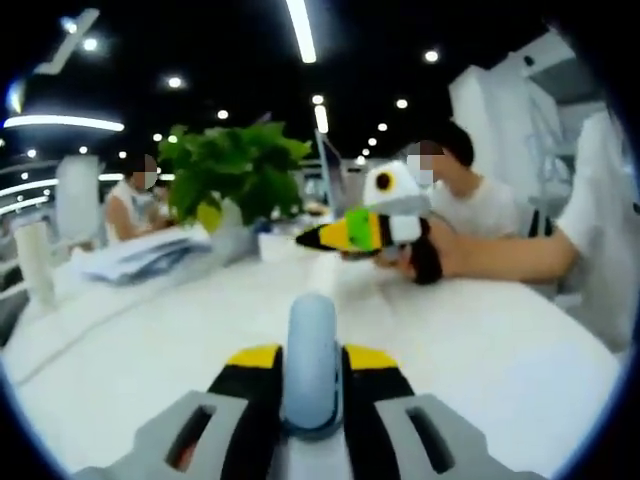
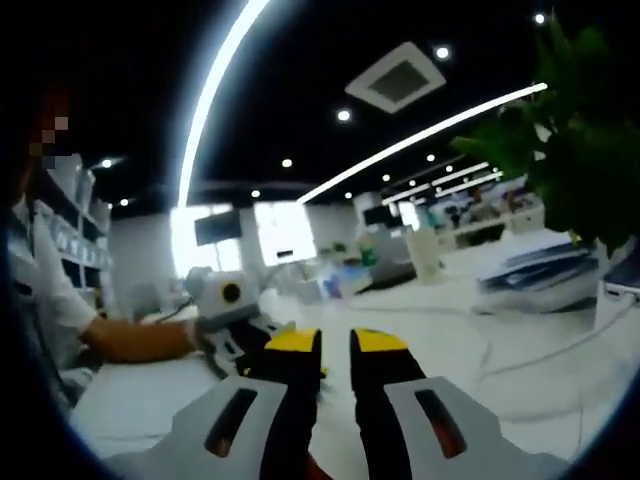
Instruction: Pick up the paper insert the paper into the punch align the paper edges press the punch to punch holes
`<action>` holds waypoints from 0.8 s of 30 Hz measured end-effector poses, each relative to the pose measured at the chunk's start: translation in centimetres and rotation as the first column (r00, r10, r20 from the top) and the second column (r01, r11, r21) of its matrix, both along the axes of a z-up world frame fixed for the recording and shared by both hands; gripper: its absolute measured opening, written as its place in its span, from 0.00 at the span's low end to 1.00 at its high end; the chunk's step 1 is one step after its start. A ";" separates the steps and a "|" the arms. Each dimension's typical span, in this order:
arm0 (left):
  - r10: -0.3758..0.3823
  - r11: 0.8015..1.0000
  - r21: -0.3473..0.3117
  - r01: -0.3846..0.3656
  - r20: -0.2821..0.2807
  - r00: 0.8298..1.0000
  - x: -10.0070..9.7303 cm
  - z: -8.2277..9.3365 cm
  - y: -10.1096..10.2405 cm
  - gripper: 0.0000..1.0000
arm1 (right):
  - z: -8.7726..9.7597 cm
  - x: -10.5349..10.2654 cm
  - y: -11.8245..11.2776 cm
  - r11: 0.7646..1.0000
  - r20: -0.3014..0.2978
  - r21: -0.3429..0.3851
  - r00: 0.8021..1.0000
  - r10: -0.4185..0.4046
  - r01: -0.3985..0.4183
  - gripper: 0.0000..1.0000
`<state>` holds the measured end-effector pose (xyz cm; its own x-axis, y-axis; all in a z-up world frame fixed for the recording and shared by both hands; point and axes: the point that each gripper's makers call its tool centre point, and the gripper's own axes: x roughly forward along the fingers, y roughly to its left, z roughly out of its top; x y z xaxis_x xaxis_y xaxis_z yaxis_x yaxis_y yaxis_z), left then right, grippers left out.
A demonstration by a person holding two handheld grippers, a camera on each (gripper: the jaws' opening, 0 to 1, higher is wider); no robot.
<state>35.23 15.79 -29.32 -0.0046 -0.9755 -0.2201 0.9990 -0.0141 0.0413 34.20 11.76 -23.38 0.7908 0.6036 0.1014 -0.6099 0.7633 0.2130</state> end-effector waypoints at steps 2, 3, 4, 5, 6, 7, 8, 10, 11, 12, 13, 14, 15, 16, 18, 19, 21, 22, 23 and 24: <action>0.002 1.000 0.000 -0.002 -0.003 1.000 0.1 0.0 0.0 0.25 | 0.6 -0.3 0.5 0.999 0.040 -0.042 0.999 0.000 0.001 0.05; 0.002 1.000 0.000 -0.002 -0.005 1.000 0.1 0.0 0.0 0.25 | 0.6 -0.3 0.6 0.997 0.052 -0.073 0.999 -0.008 0.012 0.05; 0.002 1.000 0.000 -0.002 -0.005 1.000 0.1 0.0 0.0 0.25 | 0.3 -0.3 1.3 0.990 0.063 -0.138 0.998 -0.021 0.029 0.05; 0.003 1.000 0.000 -0.003 -0.005 1.000 0.2 0.0 0.1 0.25 | 0.2 -0.4 2.0 0.985 0.069 -0.169 0.997 -0.017 0.028 0.05; 0.003 1.000 0.000 -0.003 -0.006 1.000 0.2 0.0 0.1 0.25 | -0.1 -0.2 2.5 0.978 0.058 -0.208 0.998 -0.021 0.032 0.05; 0.003 1.000 -0.001 -0.003 -0.005 1.000 0.2 0.0 0.1 0.25 | 0.1 0.1 3.2 0.978 0.044 -0.203 0.998 -0.039 0.047 0.05; 0.003 1.000 0.000 -0.003 -0.004 1.000 0.3 0.0 0.1 0.25 | 0.5 0.2 4.1 0.977 0.048 -0.210 0.998 -0.037 0.046 0.05; 0.003 1.000 0.000 -0.003 -0.004 1.000 0.3 0.1 0.1 0.25 | 1.3 0.6 5.5 0.954 0.091 -0.287 0.994 -0.064 0.088 0.05; 0.003 1.000 -0.001 -0.003 -0.004 1.000 0.3 0.1 0.1 0.25 | 1.8 0.8 6.2 0.946 0.117 -0.307 0.991 -0.071 0.104 0.05; 0.003 1.000 -0.001 -0.003 -0.003 1.000 0.3 0.1 0.1 0.25 | 1.9 1.0 6.9 0.938 0.125 -0.326 0.989 -0.080 0.117 0.05; 0.003 1.000 -0.001 -0.003 -0.004 1.000 0.3 0.1 0.1 0.25 | 1.7 1.2 7.4 0.926 0.120 -0.355 0.989 -0.086 0.124 0.05; 0.003 1.000 -0.001 -0.003 -0.003 1.000 0.3 0.1 0.1 0.25 | 1.6 1.2 8.1 0.916 0.126 -0.385 0.989 -0.073 0.116 0.05; 0.003 1.000 -0.001 -0.003 -0.001 1.000 0.3 0.1 0.1 0.25 | 1.2 1.3 8.5 0.908 0.123 -0.401 0.990 -0.076 0.119 0.05; 0.003 1.000 -0.001 -0.003 -0.001 1.000 0.3 0.1 0.1 0.25 | 0.5 1.5 8.4 0.898 0.105 -0.421 0.991 -0.089 0.125 0.05; 0.003 1.000 -0.001 -0.003 -0.001 1.000 0.4 0.1 0.1 0.25 | -0.7 1.8 8.1 0.899 0.054 -0.418 0.991 -0.119 0.131 0.04; 0.003 1.000 -0.001 -0.003 0.000 1.000 0.4 0.1 0.1 0.25 | -1.1 1.8 8.1 0.906 0.032 -0.405 0.992 -0.125 0.127 0.04; 0.003 1.000 -0.002 -0.003 0.001 1.000 0.4 0.1 0.1 0.25 | -1.1 1.8 7.9 0.911 0.027 -0.389 0.990 -0.137 0.137 0.04; 0.002 1.000 -0.002 -0.002 0.001 1.000 0.3 0.1 0.1 0.25 | -0.9 1.8 7.9 0.911 0.022 -0.387 0.989 -0.144 0.141 0.04; 0.003 1.000 -0.002 -0.003 0.002 1.000 0.3 0.1 0.1 0.25 | -0.9 1.8 7.9 0.905 0.014 -0.398 0.987 -0.159 0.151 0.04; 0.003 1.000 -0.002 -0.003 0.001 1.000 0.3 0.1 0.1 0.25 | -1.0 1.8 7.8 0.894 0.009 -0.418 0.985 -0.172 0.160 0.04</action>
